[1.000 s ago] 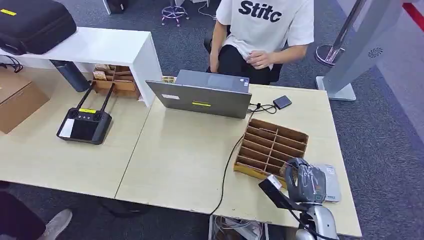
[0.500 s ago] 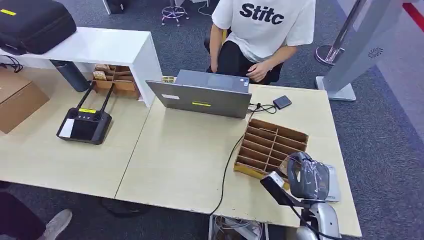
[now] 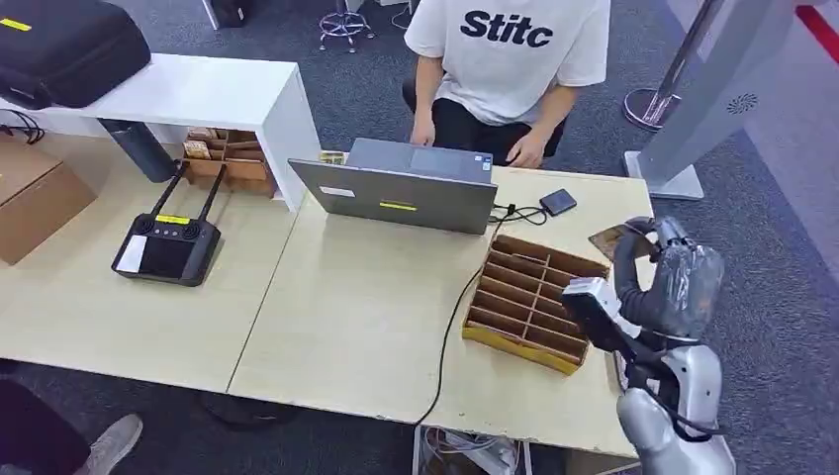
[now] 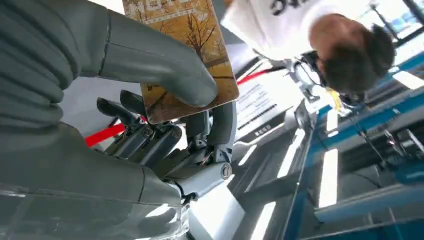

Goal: Pass the card to the sensor for recognition and then transmit it.

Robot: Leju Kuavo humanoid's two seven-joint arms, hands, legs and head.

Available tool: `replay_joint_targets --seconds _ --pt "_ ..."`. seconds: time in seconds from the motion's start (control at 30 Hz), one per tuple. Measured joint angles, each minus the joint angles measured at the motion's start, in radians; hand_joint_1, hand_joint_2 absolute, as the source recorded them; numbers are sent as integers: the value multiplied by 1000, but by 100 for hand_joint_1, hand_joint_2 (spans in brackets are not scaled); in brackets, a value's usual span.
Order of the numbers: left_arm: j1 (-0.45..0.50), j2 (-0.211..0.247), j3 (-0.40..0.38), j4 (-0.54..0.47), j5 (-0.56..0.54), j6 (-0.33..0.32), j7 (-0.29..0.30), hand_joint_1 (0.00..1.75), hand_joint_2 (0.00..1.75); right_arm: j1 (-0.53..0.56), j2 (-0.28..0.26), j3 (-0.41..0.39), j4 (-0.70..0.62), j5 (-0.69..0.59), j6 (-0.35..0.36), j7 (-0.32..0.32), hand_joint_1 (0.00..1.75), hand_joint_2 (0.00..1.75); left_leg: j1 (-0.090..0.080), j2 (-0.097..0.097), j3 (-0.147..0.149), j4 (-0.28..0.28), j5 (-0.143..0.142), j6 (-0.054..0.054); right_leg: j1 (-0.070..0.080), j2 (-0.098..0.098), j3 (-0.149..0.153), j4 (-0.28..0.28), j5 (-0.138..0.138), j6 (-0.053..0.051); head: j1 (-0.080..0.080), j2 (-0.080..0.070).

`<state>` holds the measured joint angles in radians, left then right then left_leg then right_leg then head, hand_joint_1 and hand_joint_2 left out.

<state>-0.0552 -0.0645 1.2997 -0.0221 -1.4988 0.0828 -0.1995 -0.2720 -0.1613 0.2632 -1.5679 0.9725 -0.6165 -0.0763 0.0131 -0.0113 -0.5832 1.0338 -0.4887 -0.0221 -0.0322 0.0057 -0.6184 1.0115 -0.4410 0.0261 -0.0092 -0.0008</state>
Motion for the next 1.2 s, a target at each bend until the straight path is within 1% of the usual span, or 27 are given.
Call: replay_joint_targets --seconds 0.07,0.17,0.3,0.43,0.57,0.63,0.7,0.83,0.9,1.0,1.07,1.1,1.2 --pt "0 0 0 0 0 -2 -3 0 175 -34 -2 0 -8 -26 20 -2 175 175 0 -1 0 0 0 0 0 -1 0 0 0 0 0 0" --pt "0 0 0 0 0 -3 -9 0 175 -84 -5 1 -8 -73 76 -3 175 175 0 0 -1 0 0 0 0 0 0 0 0 0 0 0" --pt "-3 1 -2 0 0 -5 -13 0 175 -211 -10 6 21 -81 159 21 175 175 0 0 -1 0 0 0 0 0 0 1 1 0 0 0" --pt "-6 2 -6 0 0 -9 -10 0 175 -357 -11 34 102 -65 244 74 175 175 0 0 -1 0 2 0 0 0 0 1 1 0 0 0" --pt "-10 2 -10 0 0 -22 -4 0 175 -501 -21 94 228 75 300 113 175 175 0 -1 -1 0 2 0 0 0 0 1 1 0 0 0" --pt "-13 2 -15 0 0 -26 4 0 175 -566 -21 120 294 99 329 130 175 175 0 -1 -1 0 2 0 0 0 0 1 1 0 -1 0" --pt "-16 2 -26 0 0 -27 15 0 175 -611 -20 144 366 99 354 146 175 175 0 -2 -1 0 2 1 0 -1 0 1 1 0 0 0" --pt "-18 2 -32 0 0 -28 29 0 175 -661 -17 168 436 101 377 161 175 175 0 -2 -1 0 2 1 0 -2 0 1 1 0 0 0" --pt "-19 2 -39 0 0 -29 32 0 175 -682 -8 175 466 66 406 180 175 175 0 -2 -1 0 2 1 0 -2 0 1 1 0 0 0" --pt "-21 2 -45 0 0 -26 40 0 175 -698 22 166 495 -74 460 209 175 175 0 -2 -1 0 2 1 0 -1 0 1 1 0 0 0" --pt "-22 2 -45 0 0 -24 41 0 175 -701 38 158 510 -127 477 222 175 175 0 -1 -1 0 2 1 0 -1 0 1 1 0 0 0" --pt "-23 2 -46 0 0 -23 41 0 175 -705 55 151 520 -146 482 227 175 175 0 -1 -1 0 2 1 0 -1 0 1 1 0 0 0" --pt "-24 1 -47 0 0 -23 41 0 175 -714 79 139 541 -216 488 234 175 175 0 -1 -1 0 2 1 0 -1 0 1 1 0 0 0"
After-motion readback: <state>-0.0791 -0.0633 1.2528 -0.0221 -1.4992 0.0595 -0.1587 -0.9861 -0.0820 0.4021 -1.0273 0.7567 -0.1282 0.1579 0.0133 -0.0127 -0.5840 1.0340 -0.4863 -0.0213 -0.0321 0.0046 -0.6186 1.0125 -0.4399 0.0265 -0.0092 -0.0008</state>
